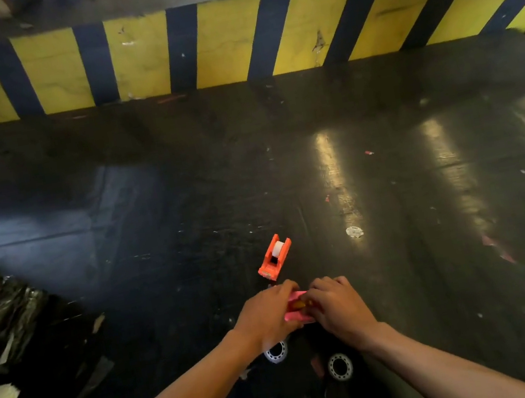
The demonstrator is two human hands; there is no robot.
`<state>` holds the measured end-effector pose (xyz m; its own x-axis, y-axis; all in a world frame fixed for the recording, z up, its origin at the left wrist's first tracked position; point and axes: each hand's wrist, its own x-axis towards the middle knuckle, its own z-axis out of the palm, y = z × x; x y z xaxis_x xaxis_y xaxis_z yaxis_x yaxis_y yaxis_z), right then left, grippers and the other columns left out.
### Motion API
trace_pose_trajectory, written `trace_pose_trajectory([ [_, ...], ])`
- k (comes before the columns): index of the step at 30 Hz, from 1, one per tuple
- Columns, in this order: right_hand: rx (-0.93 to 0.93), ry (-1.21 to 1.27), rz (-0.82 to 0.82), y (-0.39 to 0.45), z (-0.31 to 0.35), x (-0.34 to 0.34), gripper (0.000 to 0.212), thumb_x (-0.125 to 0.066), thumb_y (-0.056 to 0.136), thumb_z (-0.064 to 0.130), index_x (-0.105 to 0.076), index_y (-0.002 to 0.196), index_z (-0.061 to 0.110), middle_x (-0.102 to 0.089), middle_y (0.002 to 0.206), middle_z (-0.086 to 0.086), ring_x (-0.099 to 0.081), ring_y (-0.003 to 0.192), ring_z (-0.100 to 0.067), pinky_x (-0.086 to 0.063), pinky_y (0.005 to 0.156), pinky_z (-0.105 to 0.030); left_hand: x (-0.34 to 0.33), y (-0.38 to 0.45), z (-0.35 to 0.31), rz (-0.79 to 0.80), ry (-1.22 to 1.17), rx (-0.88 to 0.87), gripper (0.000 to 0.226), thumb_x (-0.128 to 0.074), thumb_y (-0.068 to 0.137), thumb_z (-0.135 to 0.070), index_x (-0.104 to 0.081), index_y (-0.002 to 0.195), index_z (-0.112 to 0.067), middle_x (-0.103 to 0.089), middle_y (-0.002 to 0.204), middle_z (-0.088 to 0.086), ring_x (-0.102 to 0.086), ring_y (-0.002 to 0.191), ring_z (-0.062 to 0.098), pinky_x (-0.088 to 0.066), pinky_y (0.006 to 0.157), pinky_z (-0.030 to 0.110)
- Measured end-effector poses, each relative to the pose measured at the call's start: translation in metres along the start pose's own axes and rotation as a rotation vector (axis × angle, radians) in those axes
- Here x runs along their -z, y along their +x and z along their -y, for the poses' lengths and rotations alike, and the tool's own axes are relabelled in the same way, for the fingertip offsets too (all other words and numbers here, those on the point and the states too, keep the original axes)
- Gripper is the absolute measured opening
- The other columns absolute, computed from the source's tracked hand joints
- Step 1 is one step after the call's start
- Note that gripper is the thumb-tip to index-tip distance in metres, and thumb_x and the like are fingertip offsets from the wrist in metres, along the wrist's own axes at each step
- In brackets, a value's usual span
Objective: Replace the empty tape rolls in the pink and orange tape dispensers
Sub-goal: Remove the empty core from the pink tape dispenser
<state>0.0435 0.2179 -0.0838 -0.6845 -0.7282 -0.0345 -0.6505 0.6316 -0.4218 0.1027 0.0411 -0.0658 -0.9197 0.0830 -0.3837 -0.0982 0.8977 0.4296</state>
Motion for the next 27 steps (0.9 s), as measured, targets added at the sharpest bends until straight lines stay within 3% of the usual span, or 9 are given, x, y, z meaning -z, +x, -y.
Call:
trace_pose_trajectory([
  [6,0.058,-0.053,-0.01,-0.006,0.001,-0.001,0.042,-0.037,0.091,0.046,-0.066,0.111,0.024,-0.065,0.111,0.004,-0.059,0.102,-0.017,-0.039,0.089,-0.031,-0.001,-0.008,-0.005,-0.014,-0.116,0.037,0.065,-0.07,0.089,-0.049,-0.041,0.143,-0.025,-0.059,0.14,0.0,-0.061,0.122,0.02,-0.052,0.1,0.042],
  [11,0.012,-0.058,-0.074,-0.011,0.0,-0.009,0.026,-0.059,0.093,0.034,-0.069,0.111,0.019,-0.067,0.104,0.001,-0.062,0.094,-0.02,-0.044,0.086,-0.034,0.001,-0.007,-0.012,-0.009,-0.155,0.049,0.064,-0.069,0.092,-0.041,-0.04,0.145,-0.024,-0.059,0.142,0.002,-0.06,0.127,0.023,-0.05,0.105,0.044],
  [15,0.013,-0.083,-0.046,-0.008,0.002,-0.007,0.031,-0.059,0.094,0.035,-0.067,0.116,0.015,-0.065,0.108,-0.003,-0.061,0.098,-0.023,-0.044,0.089,-0.037,0.003,-0.003,-0.015,0.005,-0.158,0.072,0.064,-0.071,0.091,-0.039,-0.039,0.144,-0.025,-0.06,0.141,0.002,-0.059,0.126,0.025,-0.05,0.104,0.047],
  [19,0.007,-0.101,-0.116,-0.016,0.0,-0.014,0.028,-0.065,0.091,0.035,-0.07,0.111,0.016,-0.068,0.099,-0.002,-0.064,0.089,-0.021,-0.047,0.082,-0.035,0.004,-0.001,-0.017,0.039,-0.169,0.075,0.064,-0.071,0.092,-0.037,-0.039,0.145,-0.024,-0.059,0.141,0.003,-0.059,0.127,0.026,-0.049,0.106,0.047],
  [23,-0.063,0.026,-0.135,-0.013,0.004,-0.013,0.029,-0.061,0.095,0.033,-0.069,0.118,0.018,-0.067,0.108,0.0,-0.061,0.1,-0.019,-0.041,0.089,-0.032,0.004,-0.002,-0.018,0.047,-0.235,0.089,0.064,-0.071,0.092,-0.031,-0.038,0.147,-0.022,-0.058,0.144,0.004,-0.057,0.13,0.025,-0.047,0.108,0.042],
  [27,-0.068,0.038,-0.224,-0.015,0.005,-0.011,0.027,-0.061,0.093,0.036,-0.071,0.11,0.018,-0.069,0.1,0.0,-0.063,0.092,-0.017,-0.044,0.085,-0.032,0.005,-0.001,-0.019,0.047,-0.226,0.092,0.065,-0.073,0.091,-0.03,-0.039,0.146,-0.021,-0.06,0.14,0.005,-0.06,0.126,0.024,-0.049,0.106,0.042],
])
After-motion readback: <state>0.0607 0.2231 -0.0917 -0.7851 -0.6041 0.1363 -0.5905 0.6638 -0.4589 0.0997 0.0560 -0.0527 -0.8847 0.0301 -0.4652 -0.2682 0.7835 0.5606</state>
